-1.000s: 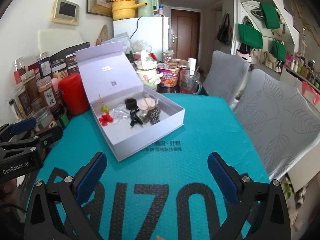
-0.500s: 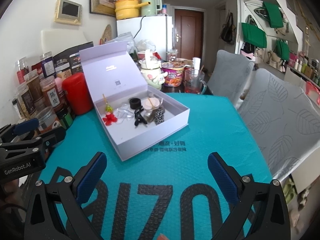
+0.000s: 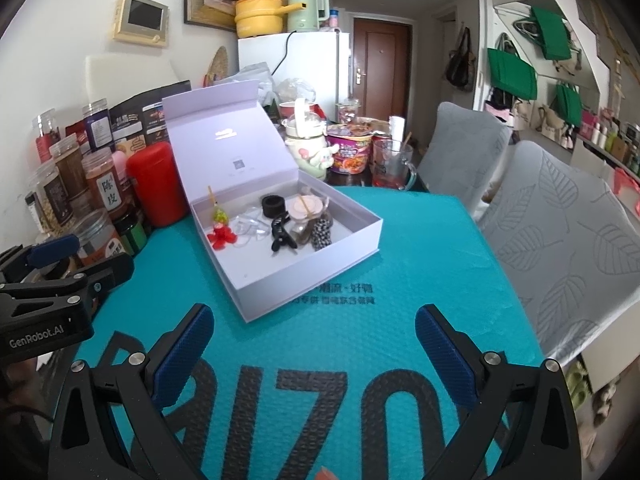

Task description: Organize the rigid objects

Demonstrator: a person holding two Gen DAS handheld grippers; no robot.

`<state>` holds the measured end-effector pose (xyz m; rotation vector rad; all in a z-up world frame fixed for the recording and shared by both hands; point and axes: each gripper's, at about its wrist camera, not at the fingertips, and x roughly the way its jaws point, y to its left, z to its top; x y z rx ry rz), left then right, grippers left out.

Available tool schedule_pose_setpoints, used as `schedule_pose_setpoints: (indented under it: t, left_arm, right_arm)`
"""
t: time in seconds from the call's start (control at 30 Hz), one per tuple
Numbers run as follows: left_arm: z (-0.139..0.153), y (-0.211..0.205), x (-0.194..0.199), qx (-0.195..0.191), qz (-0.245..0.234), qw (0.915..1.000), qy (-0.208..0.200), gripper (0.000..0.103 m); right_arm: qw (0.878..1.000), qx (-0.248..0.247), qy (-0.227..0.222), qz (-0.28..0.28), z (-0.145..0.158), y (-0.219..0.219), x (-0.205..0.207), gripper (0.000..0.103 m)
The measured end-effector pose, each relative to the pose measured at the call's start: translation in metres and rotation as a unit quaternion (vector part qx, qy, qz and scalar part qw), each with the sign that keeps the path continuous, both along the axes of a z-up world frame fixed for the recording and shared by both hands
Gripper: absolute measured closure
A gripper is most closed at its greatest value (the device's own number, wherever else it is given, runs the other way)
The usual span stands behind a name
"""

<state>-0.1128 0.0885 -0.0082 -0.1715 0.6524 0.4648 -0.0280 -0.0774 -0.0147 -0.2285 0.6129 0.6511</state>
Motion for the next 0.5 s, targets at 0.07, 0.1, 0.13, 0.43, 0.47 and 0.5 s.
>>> schedule_pose_setpoints:
  t: [0.07, 0.1, 0.13, 0.43, 0.47, 0.5]
  left_arm:
    - [0.0000, -0.0006, -0.0003, 0.000, -0.001, 1.0000, 0.000, 0.013]
    - [0.0000, -0.0006, -0.0003, -0.001, -0.002, 1.0000, 0.001, 0.013]
    - [0.0000, -0.0008, -0.0006, -0.002, -0.004, 1.0000, 0.000, 0.013]
    - [0.0024, -0.0052, -0.0023, 0.002, -0.010, 0.9999, 0.000, 0.013]
    - [0.0027, -0.0056, -0.0023, 0.002, -0.012, 0.9999, 0.000, 0.013]
    - [0.0030, -0.0060, -0.0028, 0.001, -0.013, 0.9999, -0.001, 0.013]
  right_arm:
    - [1.000, 0.001, -0.001, 0.001, 0.0003, 0.0004, -0.0006, 0.000]
    - [1.000, 0.000, -0.001, 0.000, 0.0003, 0.0004, -0.0007, 0.000]
    - [1.000, 0.000, -0.002, 0.000, 0.0005, 0.0005, -0.0010, 0.000]
    - [1.000, 0.001, -0.012, -0.004, 0.0045, -0.0034, -0.0045, 0.000]
    - [1.000, 0.000, -0.012, -0.004, 0.0046, -0.0038, -0.0048, 0.000]
    - [1.000, 0.000, -0.013, -0.004, 0.0046, -0.0039, -0.0050, 0.000]
